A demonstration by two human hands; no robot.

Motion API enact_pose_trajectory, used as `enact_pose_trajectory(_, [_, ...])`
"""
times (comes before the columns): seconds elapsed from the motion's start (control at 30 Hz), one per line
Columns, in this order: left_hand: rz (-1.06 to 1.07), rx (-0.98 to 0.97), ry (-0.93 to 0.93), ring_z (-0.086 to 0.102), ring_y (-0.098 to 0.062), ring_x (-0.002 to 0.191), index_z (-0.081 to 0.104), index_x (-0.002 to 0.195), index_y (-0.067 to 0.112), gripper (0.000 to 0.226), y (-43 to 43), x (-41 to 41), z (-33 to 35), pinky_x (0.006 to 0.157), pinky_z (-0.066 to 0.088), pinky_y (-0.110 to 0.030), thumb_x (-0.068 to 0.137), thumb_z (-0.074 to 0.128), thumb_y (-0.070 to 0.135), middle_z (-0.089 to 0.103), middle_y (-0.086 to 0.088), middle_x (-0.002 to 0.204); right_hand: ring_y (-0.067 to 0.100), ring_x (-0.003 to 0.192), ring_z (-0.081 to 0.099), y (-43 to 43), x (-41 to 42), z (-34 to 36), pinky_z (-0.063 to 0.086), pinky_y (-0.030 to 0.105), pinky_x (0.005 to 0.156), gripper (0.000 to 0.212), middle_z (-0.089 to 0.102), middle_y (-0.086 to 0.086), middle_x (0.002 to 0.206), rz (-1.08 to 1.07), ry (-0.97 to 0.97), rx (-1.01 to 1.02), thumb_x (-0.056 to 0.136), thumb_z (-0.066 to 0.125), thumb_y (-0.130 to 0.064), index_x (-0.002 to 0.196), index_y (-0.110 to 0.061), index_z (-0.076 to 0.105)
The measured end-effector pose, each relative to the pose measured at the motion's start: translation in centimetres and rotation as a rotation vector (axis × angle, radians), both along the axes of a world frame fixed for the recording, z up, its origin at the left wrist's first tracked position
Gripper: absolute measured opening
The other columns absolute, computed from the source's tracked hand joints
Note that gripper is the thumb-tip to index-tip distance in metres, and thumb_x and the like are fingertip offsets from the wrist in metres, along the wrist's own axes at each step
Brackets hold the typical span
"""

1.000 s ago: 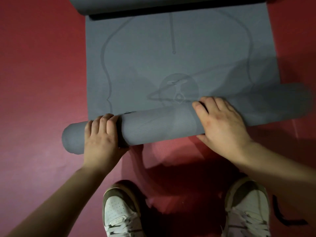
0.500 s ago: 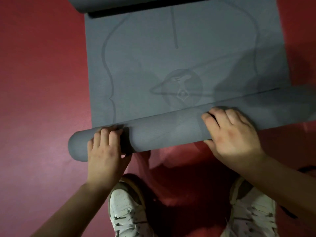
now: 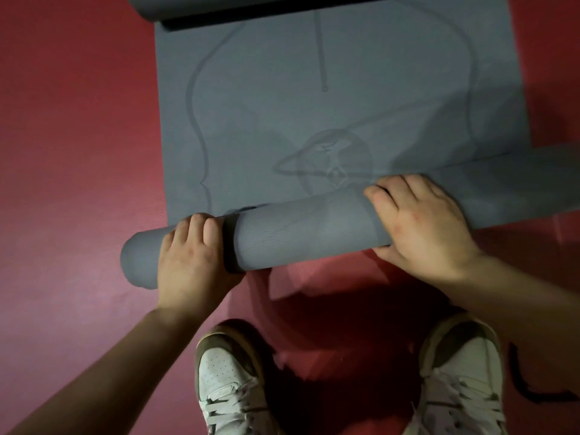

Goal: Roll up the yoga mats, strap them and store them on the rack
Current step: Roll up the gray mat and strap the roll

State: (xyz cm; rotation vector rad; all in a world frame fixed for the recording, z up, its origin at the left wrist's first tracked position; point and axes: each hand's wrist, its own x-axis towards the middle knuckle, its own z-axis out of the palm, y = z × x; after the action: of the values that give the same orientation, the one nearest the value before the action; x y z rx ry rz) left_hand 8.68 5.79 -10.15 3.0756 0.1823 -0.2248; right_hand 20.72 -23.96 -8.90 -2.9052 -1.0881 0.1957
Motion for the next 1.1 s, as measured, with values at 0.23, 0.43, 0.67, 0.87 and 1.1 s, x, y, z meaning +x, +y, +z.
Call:
enact_pose_trajectory(0.23, [-0.073, -0.063, 0.184, 0.058, -0.033, 0.086, 0.059, 0.104, 0.007, 0.087, 0.8, -1.7, 1.1, 0.074, 0.049, -0.048, 0.032, 0.094, 0.041, 0.057, -0.007, 0.096, 0.030, 0.095, 0.056, -0.7, -3.0, 0.5, 0.050, 0.041, 0.080, 0.086, 0.058, 0.006, 0.105, -0.030, 0.129, -0.011, 0.040, 0.084, -0.044, 0.117, -0.013, 0.061])
enact_pose_trajectory(0.43, [0.002, -0.113, 0.237, 0.041, -0.031, 0.102, 0.060, 0.120, 0.019, 0.097, 1.1, -0.4, 1.7, 0.088, 0.042, -0.052, 0.032, 0.094, 0.045, 0.046, -0.008, 0.117, 0.029, 0.108, 0.049, -0.9, -2.4, 0.3, 0.047, 0.042, 0.089, 0.092, 0.051, 0.003, 0.119, -0.114, 0.207, 0.028, 0.040, 0.083, -0.048, 0.126, -0.022, 0.060])
enact_pose_trajectory(0.67, [-0.023, -0.219, 0.161, 0.055, -0.029, 0.093, 0.053, 0.115, 0.015, 0.093, 1.7, -0.3, 2.0, 0.079, 0.048, -0.048, 0.037, 0.097, 0.039, 0.058, -0.003, 0.102, 0.027, 0.096, 0.051, -1.1, -1.9, 0.9, 0.054, 0.043, 0.076, 0.083, 0.061, -0.002, 0.110, -0.063, 0.177, 0.090, 0.051, 0.082, -0.046, 0.125, -0.019, 0.057])
enact_pose_trajectory(0.87, [-0.006, -0.260, 0.131, 0.049, -0.032, 0.108, 0.060, 0.120, 0.016, 0.085, 1.6, -0.4, 2.6, 0.085, 0.048, -0.050, 0.046, 0.097, 0.034, 0.053, -0.005, 0.122, 0.029, 0.113, 0.051, -1.2, -2.2, 0.4, 0.051, 0.044, 0.090, 0.072, 0.060, 0.004, 0.120, -0.080, 0.154, 0.168, 0.055, 0.080, -0.040, 0.120, -0.018, 0.061])
enact_pose_trajectory(1.1, [-0.059, -0.170, 0.119, 0.049, -0.032, 0.093, 0.063, 0.125, 0.012, 0.078, 1.4, 0.1, 3.0, 0.076, 0.048, -0.050, 0.056, 0.093, 0.034, 0.055, -0.009, 0.109, 0.029, 0.102, 0.049, -0.3, -2.2, 0.7, 0.048, 0.041, 0.084, 0.070, 0.059, 0.005, 0.111, -0.116, 0.086, 0.170, 0.055, 0.075, -0.035, 0.121, -0.013, 0.063])
